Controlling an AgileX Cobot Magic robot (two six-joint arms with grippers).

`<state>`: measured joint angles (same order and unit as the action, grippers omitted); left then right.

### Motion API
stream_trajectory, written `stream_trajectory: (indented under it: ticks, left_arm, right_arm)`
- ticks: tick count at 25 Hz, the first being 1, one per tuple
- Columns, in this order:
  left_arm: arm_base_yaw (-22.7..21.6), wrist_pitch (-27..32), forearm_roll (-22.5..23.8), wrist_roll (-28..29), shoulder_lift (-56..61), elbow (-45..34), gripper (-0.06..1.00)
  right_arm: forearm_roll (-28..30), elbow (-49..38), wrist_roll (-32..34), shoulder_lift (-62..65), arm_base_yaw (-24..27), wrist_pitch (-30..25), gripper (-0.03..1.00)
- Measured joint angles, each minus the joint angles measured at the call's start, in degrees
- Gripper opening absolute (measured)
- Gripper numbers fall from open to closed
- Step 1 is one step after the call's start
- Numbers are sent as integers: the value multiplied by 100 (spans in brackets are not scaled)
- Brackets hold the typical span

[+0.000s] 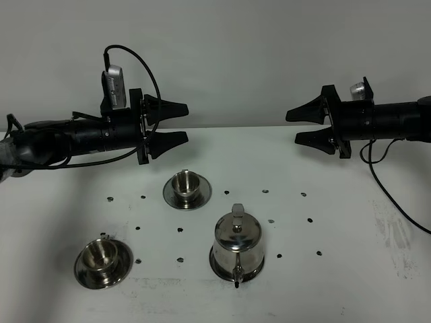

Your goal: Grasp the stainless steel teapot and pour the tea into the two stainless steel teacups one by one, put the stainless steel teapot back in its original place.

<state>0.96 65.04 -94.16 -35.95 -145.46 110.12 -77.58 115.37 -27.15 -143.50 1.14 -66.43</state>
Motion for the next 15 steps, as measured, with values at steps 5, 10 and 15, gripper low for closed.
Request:
stream_trajectory:
  ticks: [5, 10, 15]
  left_arm:
    - [0, 0, 0, 0, 0, 0, 65]
    - [0, 0, 0, -231, 0, 0, 65]
    - [0, -386, 602, -872, 221, 0, 61]
  right_arm:
    - [0, 0, 5, 0, 0, 0, 57]
    - [14, 44, -98, -6, 0, -32, 57]
    - [424, 811, -804, -67, 0, -242, 55]
